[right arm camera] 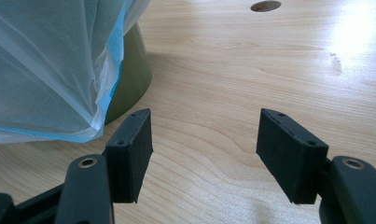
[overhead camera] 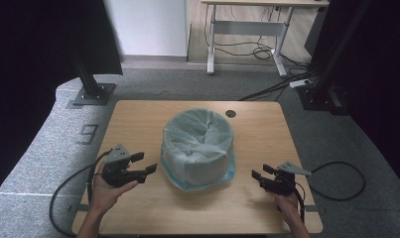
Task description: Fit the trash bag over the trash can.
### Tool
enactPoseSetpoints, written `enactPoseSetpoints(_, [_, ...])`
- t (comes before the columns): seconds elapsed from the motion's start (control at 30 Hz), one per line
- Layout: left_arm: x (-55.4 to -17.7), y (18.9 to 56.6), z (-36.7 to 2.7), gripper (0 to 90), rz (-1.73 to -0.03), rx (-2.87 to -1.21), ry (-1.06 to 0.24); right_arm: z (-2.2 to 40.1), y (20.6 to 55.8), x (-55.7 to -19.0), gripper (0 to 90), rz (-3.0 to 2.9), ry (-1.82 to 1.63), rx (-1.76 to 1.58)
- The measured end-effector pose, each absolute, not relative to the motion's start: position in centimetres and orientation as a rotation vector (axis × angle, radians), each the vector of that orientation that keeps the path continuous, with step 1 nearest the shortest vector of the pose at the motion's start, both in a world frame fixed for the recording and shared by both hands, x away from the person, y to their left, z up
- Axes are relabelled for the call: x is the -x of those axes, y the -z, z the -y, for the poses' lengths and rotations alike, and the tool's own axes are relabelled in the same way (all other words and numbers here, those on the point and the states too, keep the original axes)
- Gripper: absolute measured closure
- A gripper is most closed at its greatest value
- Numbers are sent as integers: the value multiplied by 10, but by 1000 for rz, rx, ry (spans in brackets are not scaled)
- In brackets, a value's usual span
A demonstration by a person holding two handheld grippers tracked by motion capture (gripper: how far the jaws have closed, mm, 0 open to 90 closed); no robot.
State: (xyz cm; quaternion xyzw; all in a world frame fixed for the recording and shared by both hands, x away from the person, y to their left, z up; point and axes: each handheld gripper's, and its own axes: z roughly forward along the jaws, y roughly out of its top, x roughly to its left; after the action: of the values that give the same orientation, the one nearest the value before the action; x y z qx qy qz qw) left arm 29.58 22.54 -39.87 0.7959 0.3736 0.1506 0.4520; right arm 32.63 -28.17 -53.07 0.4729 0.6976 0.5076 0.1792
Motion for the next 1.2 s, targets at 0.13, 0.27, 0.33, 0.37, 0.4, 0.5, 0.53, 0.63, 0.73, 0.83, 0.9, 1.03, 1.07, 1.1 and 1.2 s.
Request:
enactPoseSetpoints(0.13, [-295,410,-231,335,-950,-1961,-364,282,531,-326,351,-1974,-1432,-1338])
enactPoseSetpoints(0.27, [-295,421,-235,336,-975,-1963,-356,282,532,-326,351,-1977,-1428,-1339])
enactPoseSetpoints(0.33, [-295,425,-237,336,-990,-1956,-354,281,532,-327,351,-1980,-1425,-1340])
enactPoseSetpoints(0.37, [-295,428,-238,336,-994,-1953,-351,281,532,-327,351,-1980,-1425,-1340])
enactPoseSetpoints(0.4, [-296,430,-239,337,-1001,-1952,-347,281,533,-327,349,-1986,-1422,-1339])
enactPoseSetpoints(0.5, [-297,437,-243,337,-1017,-1934,-326,280,534,-327,349,-1987,-1420,-1341])
enactPoseSetpoints(0.53, [-297,439,-244,339,-1026,-1931,-327,280,534,-327,348,-1988,-1419,-1342])
enactPoseSetpoints(0.63, [-298,446,-247,342,-1044,-1923,-322,281,534,-327,349,-1991,-1417,-1343])
enactPoseSetpoints(0.73, [-300,452,-249,344,-1061,-1926,-324,281,535,-327,349,-1990,-1416,-1346])
enactPoseSetpoints(0.83, [-301,456,-250,345,-1074,-1931,-330,280,535,-327,349,-1990,-1416,-1347])
enactPoseSetpoints(0.9, [-301,457,-250,345,-1079,-1930,-326,280,535,-327,348,-1992,-1414,-1347])
enactPoseSetpoints(1.03, [-302,460,-251,345,-1088,-1930,-329,280,535,-327,348,-1994,-1413,-1347])
enactPoseSetpoints(1.07, [-303,460,-251,345,-1091,-1932,-330,280,535,-327,348,-1994,-1412,-1347])
enactPoseSetpoints(1.1, [-303,461,-251,345,-1093,-1932,-330,280,535,-327,349,-1994,-1412,-1347])
enactPoseSetpoints(1.2, [-304,462,-251,344,-1096,-1931,-329,281,535,-328,349,-1991,-1412,-1352])
